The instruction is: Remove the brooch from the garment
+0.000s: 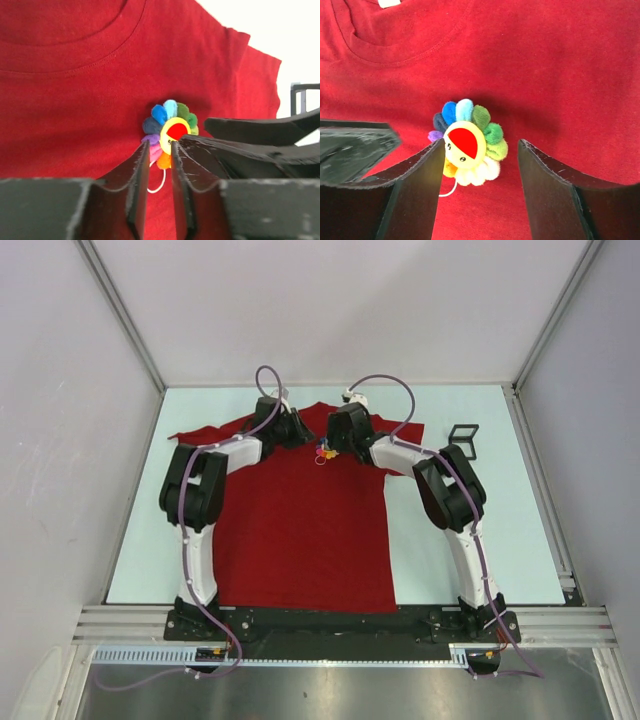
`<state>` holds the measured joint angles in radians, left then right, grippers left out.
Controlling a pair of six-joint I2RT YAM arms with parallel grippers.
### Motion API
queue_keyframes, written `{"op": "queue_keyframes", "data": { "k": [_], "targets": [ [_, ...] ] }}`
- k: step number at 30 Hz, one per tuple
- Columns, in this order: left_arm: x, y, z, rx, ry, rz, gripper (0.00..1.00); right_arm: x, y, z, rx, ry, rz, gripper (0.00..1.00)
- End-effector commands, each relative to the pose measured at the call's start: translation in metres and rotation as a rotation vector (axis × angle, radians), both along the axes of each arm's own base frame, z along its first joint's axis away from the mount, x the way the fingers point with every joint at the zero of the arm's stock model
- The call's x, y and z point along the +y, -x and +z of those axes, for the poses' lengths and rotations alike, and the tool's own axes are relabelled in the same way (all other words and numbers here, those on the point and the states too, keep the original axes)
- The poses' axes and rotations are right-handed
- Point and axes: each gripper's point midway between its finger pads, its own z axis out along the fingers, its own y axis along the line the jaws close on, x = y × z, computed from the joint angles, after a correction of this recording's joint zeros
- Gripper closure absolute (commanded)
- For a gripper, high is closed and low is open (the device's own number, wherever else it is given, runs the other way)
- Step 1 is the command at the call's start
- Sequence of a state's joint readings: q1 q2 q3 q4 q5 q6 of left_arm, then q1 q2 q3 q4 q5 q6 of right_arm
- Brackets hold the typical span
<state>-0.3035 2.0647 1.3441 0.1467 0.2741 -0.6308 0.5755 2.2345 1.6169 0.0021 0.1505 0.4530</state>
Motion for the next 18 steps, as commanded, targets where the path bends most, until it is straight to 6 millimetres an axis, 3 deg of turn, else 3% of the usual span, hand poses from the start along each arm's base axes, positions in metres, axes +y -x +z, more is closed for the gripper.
{"op": "queue_keyframes", "data": {
  "k": [1, 9, 18],
  "targets": [
    [-0.016, -0.007, 0.008, 0.023, 0.037, -0.041, 0.74, -0.005, -0.006, 0.024, -0.034, -0.032, -0.039, 0.37],
    [-0.021, -0.009, -0.009, 0.086, 0.022, -0.055, 0.74, -0.009, -0.006, 0.009, 0.03, -0.102, -0.034, 0.37],
    [-0.024, -0.007, -0.003, 0.062, -0.026, -0.071, 0.72, -0.004, -0.007, 0.003, 0.048, -0.142, -0.015, 0.41]
  ]
}}
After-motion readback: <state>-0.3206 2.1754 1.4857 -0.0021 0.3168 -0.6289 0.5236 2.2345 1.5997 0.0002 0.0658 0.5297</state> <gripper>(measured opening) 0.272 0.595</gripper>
